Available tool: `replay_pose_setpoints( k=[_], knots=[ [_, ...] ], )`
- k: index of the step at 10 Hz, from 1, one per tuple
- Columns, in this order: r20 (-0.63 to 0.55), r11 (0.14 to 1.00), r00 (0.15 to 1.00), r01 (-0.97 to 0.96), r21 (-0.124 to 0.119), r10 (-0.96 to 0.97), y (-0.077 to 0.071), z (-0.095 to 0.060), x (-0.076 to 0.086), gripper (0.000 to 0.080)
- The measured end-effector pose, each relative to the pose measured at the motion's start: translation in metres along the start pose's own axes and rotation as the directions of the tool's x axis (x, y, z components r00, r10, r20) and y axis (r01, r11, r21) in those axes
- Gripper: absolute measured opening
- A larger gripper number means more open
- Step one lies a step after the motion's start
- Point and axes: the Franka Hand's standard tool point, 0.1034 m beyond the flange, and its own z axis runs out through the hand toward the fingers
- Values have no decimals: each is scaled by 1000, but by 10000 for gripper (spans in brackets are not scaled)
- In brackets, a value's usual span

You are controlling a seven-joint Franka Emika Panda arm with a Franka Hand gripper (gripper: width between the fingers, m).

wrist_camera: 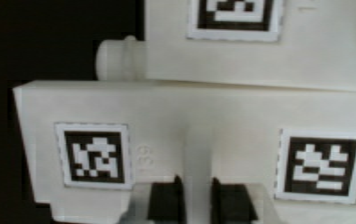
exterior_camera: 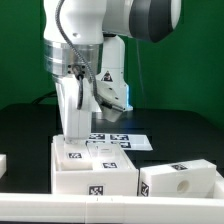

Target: Assemble cabinet

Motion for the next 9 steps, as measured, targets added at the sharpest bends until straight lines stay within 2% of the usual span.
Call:
replay_pose_setpoints(
  k=[2,7,9],
  knots=[
    [-16,1000,1000,12,9,-12,-4,4,-3,64],
    [-17,1000,1000,7,11,-7,-6,4,-3,64],
    [-28,1000,1000,7,21,-7,-17,2,-6,64]
  ],
)
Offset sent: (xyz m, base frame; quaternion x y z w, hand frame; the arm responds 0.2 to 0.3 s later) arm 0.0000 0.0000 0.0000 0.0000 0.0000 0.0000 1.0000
